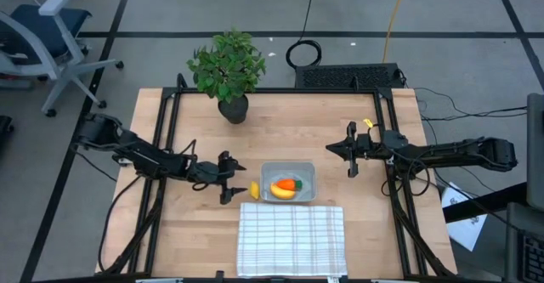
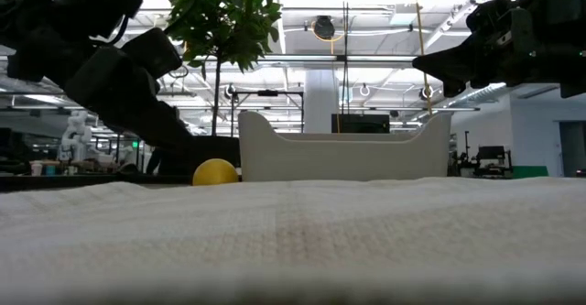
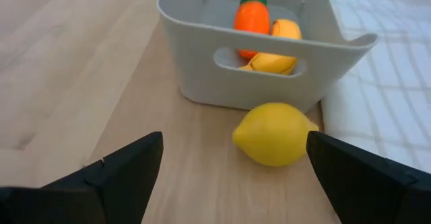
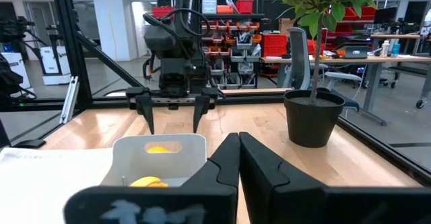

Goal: Pick and placing Produce into tupperware
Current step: Put the lemon into the gray bin

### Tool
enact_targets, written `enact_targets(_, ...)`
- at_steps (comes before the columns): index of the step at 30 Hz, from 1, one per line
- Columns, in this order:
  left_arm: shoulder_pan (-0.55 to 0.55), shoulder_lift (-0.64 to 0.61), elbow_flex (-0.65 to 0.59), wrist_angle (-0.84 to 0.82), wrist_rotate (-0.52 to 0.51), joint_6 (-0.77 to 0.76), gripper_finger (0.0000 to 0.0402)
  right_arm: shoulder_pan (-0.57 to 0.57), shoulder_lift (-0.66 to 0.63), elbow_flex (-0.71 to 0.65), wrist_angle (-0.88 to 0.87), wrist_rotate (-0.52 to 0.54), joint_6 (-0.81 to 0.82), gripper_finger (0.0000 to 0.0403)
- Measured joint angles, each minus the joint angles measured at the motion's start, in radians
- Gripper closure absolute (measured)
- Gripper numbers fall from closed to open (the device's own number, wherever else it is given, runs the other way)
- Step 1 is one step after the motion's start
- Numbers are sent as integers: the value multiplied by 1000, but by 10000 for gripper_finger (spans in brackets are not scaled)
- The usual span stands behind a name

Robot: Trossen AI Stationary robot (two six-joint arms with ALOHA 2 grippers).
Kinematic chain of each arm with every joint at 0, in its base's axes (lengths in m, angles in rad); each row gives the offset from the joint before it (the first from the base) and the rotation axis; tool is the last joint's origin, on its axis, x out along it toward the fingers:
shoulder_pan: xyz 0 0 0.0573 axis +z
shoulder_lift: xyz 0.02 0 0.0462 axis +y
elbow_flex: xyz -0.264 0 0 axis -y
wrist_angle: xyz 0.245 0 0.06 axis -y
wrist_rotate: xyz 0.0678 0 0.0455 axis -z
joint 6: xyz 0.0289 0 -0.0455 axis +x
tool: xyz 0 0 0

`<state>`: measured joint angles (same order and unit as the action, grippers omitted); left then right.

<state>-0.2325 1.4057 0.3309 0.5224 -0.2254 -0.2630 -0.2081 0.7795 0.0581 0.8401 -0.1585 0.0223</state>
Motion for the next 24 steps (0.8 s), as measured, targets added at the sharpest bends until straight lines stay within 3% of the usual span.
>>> enact_targets(7, 0, 11, 0, 23, 32, -2, 29, 0, 0, 0, -6, 0, 0, 403)
enact_targets(18, 0, 11, 0, 85, -11, 120, 29, 0, 0, 0, -7, 0, 0, 403)
enact_targets(24, 0, 11, 0, 77, 52, 51, 30, 0, 0, 0, -7, 0, 0, 403)
